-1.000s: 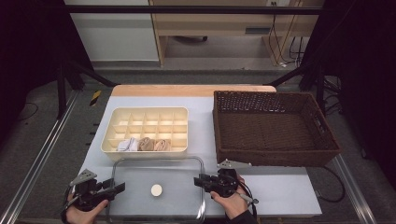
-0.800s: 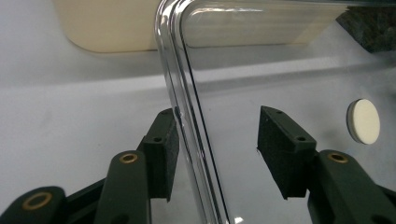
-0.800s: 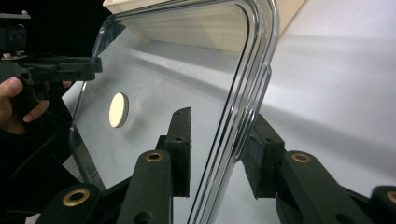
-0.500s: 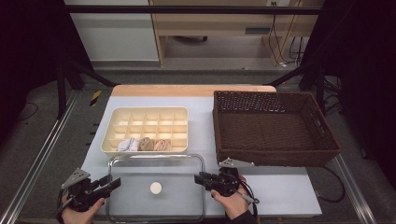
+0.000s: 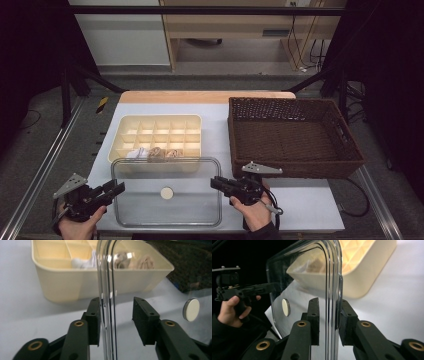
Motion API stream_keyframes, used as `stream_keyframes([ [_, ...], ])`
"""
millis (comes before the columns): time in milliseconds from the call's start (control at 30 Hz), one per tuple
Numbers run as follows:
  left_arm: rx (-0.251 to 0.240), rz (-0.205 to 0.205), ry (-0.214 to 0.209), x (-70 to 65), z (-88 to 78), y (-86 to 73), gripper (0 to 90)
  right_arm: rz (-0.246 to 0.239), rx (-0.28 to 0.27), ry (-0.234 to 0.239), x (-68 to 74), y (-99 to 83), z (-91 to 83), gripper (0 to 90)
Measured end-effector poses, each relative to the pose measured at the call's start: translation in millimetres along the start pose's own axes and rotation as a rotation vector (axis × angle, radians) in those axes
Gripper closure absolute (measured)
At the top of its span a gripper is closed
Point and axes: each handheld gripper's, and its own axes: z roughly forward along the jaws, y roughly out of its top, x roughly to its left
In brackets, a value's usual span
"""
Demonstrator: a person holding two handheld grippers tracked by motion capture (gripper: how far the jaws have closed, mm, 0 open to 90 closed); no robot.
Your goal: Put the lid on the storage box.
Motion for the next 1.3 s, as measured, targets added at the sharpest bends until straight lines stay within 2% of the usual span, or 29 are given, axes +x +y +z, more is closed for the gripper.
stream_keyframes([
  [100, -0.017, 0.015, 0.003, -3.1, -0.2, 9.8, 60.7, -0.045, -0.029, -0.01, 5.2, 9.3, -4.8, 73.9],
  [233, -0.062, 0.02, -0.003, -3.6, -0.2, 22.5, 61.9, -0.056, -0.052, -0.021, 6.6, 19.0, -6.6, 72.7],
  [400, -0.092, 0.035, 0.008, 0.0, 1.9, 36.2, 62.3, -0.071, -0.059, -0.038, 5.5, 25.6, -0.3, 71.4],
  [533, -0.128, 0.036, 0.022, 7.0, 5.5, 47.8, 62.4, -0.071, -0.074, -0.038, 2.0, 35.1, 9.2, 71.1],
  [633, -0.151, 0.027, 0.016, 13.6, 7.0, 56.2, 63.0, -0.067, -0.084, -0.037, 0.6, 44.1, 15.9, 70.8],
  [1033, -0.221, 0.008, 0.01, 35.4, 8.8, 94.8, 65.1, -0.088, -0.118, -0.038, 3.6, 94.5, 38.6, 70.0],
  [1300, -0.213, 0.0, 0.011, 50.1, 17.4, 115.0, 65.5, -0.094, -0.127, -0.049, 0.4, 121.3, 55.0, 69.3],
])
